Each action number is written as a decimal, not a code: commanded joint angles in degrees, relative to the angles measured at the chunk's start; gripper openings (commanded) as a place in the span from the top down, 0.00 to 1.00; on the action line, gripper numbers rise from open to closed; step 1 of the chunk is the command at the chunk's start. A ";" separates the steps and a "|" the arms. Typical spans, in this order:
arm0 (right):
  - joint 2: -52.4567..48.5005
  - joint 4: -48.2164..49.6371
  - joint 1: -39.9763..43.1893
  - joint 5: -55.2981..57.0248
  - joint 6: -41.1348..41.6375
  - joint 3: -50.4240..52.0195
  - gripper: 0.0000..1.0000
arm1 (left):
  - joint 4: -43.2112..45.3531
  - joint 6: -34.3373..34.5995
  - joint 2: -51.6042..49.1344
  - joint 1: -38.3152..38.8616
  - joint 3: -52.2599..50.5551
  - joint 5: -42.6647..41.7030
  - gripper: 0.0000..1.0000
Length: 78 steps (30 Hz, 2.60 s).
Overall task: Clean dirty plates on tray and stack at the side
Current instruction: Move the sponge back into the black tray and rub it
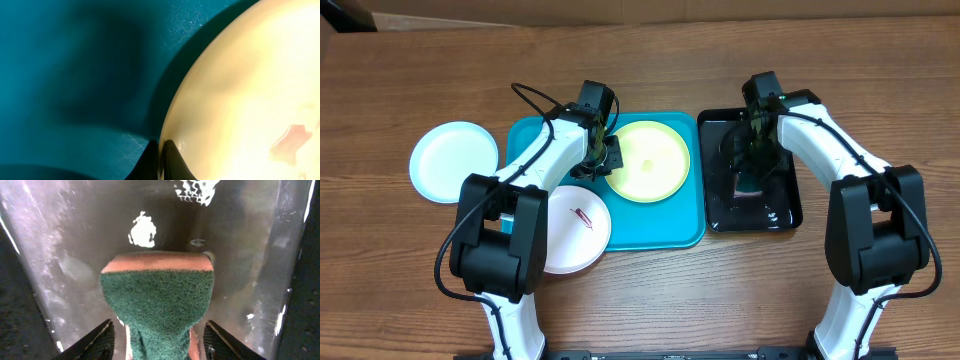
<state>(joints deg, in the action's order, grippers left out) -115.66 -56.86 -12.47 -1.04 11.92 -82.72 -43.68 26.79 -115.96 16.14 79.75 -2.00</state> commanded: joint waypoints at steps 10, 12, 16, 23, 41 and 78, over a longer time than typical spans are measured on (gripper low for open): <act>1.55 0.83 -0.31 0.52 0.02 1.79 0.89 | -0.42 -1.09 -0.42 0.35 -1.33 0.55 0.96; 1.55 0.44 -0.31 0.52 0.02 1.36 0.96 | -0.42 -1.07 -0.39 0.35 -1.33 0.55 0.96; 1.62 -0.13 -0.31 0.57 0.02 1.01 0.68 | -0.42 -1.09 -0.42 0.35 -1.33 0.59 0.96; 1.60 -0.22 -0.26 0.57 0.02 1.07 0.69 | -0.44 -1.09 -0.39 0.35 -1.33 0.63 0.96; 6.78 -5.03 -0.15 -0.04 -0.48 -7.21 0.96 | -0.44 -1.07 -0.39 0.33 -1.33 0.63 0.91; 7.96 -5.46 0.61 -8.02 0.02 -4.24 0.96 | -0.13 -1.07 -0.42 0.39 -1.33 0.46 0.96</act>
<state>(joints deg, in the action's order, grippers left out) -108.27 -62.72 -12.32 -7.81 11.94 -86.37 -43.62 26.76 -115.94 16.12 79.33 -2.17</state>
